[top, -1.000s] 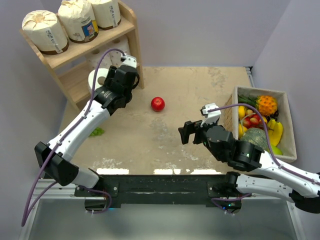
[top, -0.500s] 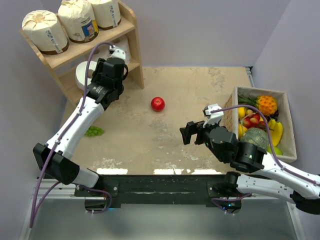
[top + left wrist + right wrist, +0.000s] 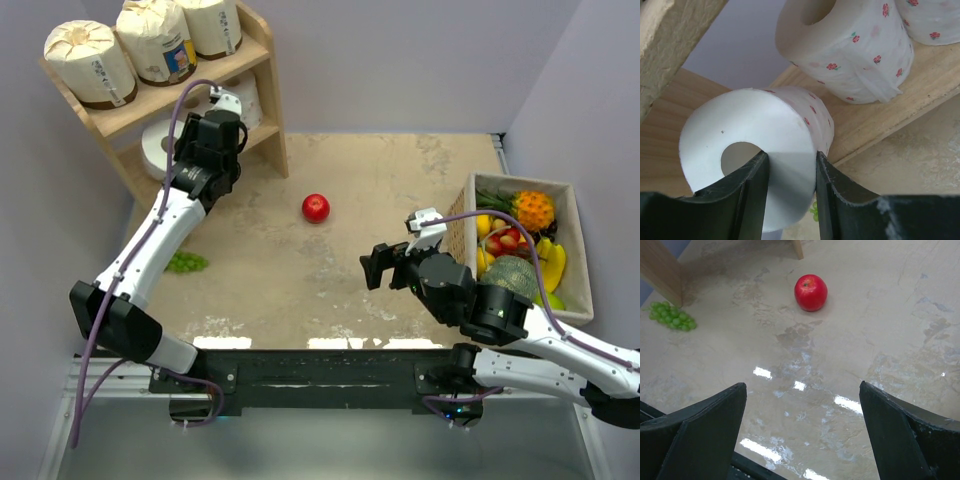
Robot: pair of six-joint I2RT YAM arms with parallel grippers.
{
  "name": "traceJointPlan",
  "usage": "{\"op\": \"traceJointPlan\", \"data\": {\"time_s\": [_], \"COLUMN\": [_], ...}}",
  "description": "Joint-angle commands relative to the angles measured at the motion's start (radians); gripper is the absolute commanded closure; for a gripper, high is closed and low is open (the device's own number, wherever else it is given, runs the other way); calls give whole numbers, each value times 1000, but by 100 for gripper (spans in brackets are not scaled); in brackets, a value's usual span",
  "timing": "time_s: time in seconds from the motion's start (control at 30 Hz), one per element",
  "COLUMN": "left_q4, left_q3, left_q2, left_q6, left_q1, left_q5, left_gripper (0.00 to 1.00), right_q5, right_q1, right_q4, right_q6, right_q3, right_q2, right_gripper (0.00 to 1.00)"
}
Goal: Place and organize the paper towels onto the shelf
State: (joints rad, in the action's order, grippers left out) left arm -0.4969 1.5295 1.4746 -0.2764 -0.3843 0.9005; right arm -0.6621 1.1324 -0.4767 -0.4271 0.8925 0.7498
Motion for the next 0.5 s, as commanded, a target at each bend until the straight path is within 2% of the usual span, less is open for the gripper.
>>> {"op": "traceJointPlan", "data": {"time_s": [0.0, 0.47], "left_q4": [86, 95], "left_q3": [18, 15], "left_q2": [6, 26], "left_q6": [-43, -63], "left_q1": [21, 36], "left_q5": [34, 55], "left_gripper": [58, 49], "right_q5": [-27, -42], "right_q1": [4, 4], "right_q4": [30, 9], "right_q6": [10, 24], "right_q3": [0, 16], "right_q2": [-21, -40], "right_gripper": [1, 1]}}
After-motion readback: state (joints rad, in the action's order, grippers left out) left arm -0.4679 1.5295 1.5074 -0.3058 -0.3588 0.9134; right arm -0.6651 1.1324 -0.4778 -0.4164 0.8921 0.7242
